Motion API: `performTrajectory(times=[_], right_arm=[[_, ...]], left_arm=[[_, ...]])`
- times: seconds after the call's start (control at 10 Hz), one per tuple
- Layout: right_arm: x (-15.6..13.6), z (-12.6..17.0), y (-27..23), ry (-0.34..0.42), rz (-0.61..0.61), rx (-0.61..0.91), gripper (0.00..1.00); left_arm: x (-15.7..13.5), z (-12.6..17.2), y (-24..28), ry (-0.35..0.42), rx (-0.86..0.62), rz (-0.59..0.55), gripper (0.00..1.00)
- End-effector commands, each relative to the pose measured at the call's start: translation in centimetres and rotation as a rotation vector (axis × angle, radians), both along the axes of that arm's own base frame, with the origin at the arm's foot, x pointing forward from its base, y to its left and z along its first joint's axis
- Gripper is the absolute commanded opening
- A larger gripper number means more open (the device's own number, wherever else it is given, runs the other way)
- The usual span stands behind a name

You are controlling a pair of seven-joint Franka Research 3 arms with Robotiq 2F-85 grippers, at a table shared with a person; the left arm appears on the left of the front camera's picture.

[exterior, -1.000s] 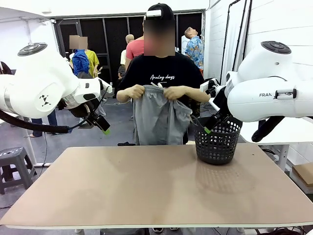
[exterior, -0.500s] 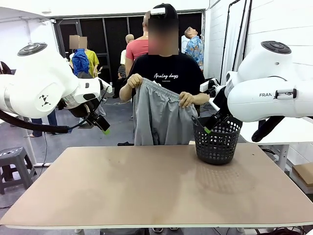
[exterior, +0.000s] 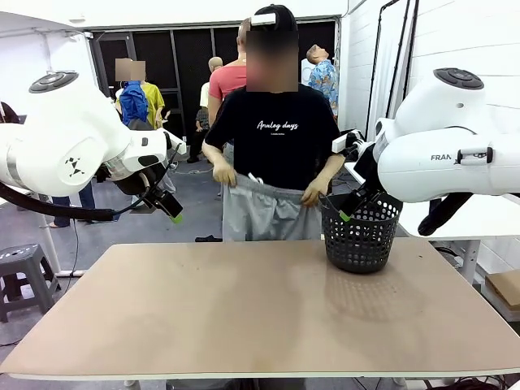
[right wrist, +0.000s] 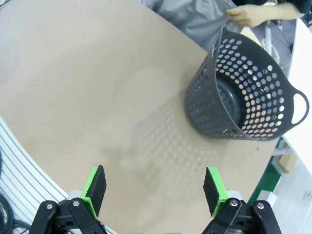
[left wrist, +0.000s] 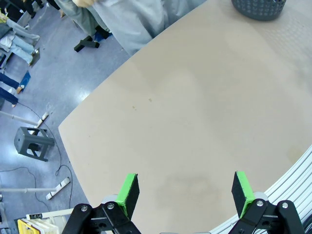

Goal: Fold the training pants.
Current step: Grab both ends of the Training pants handed by a person.

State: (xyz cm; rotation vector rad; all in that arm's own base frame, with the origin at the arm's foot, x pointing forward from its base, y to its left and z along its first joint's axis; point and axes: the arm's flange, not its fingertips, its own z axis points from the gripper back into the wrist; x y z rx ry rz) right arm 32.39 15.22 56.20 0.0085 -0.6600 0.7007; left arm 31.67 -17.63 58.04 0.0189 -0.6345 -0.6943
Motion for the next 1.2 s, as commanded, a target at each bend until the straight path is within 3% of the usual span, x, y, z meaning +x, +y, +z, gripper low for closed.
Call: performTrajectory(times=[0.0,1.1], right_arm=[[0.01,0.01,0.02,0.002,0.001,-0.002,1.0],[0.01,0.01,0.02,0.002,0.001,-0.002,1.0]], left_arm=[[0.04,-0.05,0.04,0.005,-0.004,-0.009,1.0],[0.04,-0.05,0.04,0.005,-0.004,-0.009,1.0]])
